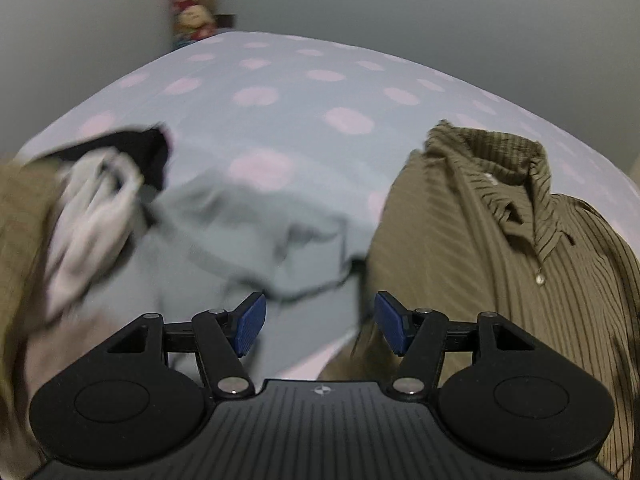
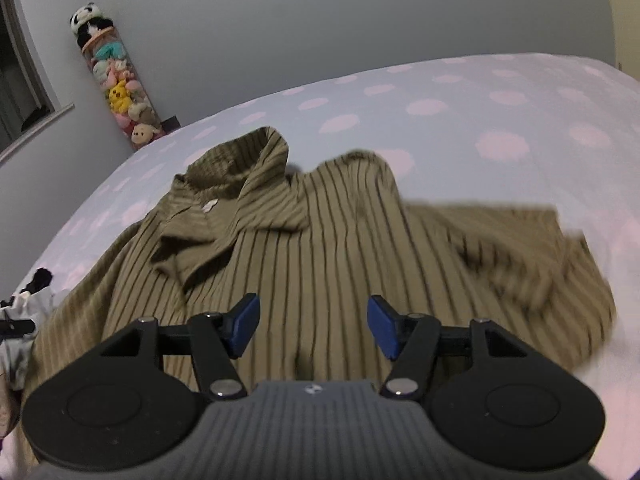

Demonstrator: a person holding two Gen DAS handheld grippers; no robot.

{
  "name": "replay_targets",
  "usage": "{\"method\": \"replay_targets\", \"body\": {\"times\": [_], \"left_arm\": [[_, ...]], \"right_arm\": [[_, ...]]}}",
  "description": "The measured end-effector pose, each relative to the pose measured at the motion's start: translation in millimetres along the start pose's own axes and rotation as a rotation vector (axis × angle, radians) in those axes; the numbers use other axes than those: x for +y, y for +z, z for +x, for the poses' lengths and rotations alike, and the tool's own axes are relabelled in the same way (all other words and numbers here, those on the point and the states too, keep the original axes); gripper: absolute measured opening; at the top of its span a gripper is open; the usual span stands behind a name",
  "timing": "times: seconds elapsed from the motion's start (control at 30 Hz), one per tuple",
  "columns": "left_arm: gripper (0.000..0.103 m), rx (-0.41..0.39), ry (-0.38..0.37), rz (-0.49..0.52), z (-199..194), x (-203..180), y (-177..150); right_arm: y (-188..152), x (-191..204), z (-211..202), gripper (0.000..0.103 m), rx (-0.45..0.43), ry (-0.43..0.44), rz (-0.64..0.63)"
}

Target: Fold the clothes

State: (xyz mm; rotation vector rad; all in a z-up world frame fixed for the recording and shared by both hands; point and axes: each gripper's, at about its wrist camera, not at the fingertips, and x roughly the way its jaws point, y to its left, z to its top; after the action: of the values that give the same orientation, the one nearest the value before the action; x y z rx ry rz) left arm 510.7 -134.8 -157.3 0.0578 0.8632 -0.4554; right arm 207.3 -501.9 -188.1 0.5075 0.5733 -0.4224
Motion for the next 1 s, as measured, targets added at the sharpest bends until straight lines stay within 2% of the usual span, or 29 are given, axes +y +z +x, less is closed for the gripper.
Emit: {"method": "replay_targets", "body": {"times": [0.07, 0.23, 0.33, 0.4, 0.43, 0.47, 0.5, 0.53, 0.57, 0.63, 0.73, 0.83, 1.0], "left_arm": [[0.050, 0.009, -0.002, -0.030, -7, 6, -19], [0.049, -0.025, 0.052, -0.075, -24, 11, -58], [0.050, -0.022, 0.007, -0.102, -23, 11, -67], [0.050, -0.027, 0.018, -0.085, -19, 8, -71], [0.045, -0.027, 0.024, -0.071, -17, 6, -74], [0.034, -0.019, 0.008, -0.069, -15, 4, -76], [0.030, -0.011, -0.010, -0.067, -13, 2, -77], [0.025, -0.014, -0.019, -0.060, -12, 1, -77], [0.016, -0.017, -0.027, -0.052, -11, -1, -78], [0.003, -0.021, -0.048, -0.042, -9, -2, -76], [0.001, -0.043, -0.083, -0.049, -14, 0, -67], [0.001, -0.119, -0.070, -0.014, -33, -3, -49], [0.001, -0.274, 0.008, 0.002, -67, 6, -19]], "right_arm": [[-18, 5, -17, 0.063, -0.006, 0.005, 0.013], [-57, 20, -64, 0.063, 0.016, 0.005, 0.010], [-73, 32, -93, 0.063, 0.059, 0.012, 0.018], [-80, 40, -108, 0.064, 0.084, 0.021, 0.000], [-82, 45, -113, 0.064, 0.099, 0.018, -0.020], [-83, 48, -116, 0.064, 0.114, 0.006, -0.040], [-83, 51, -119, 0.064, 0.128, -0.008, -0.057], [-83, 54, -122, 0.064, 0.139, -0.027, -0.070], [-82, 56, -125, 0.064, 0.145, -0.043, -0.077], [-79, 58, -129, 0.064, 0.150, -0.069, -0.083], [-75, 62, -134, 0.064, 0.153, -0.102, -0.097], [-73, 66, -134, 0.064, 0.154, -0.140, -0.121], [-72, 70, -124, 0.064, 0.182, -0.175, -0.129]]}}
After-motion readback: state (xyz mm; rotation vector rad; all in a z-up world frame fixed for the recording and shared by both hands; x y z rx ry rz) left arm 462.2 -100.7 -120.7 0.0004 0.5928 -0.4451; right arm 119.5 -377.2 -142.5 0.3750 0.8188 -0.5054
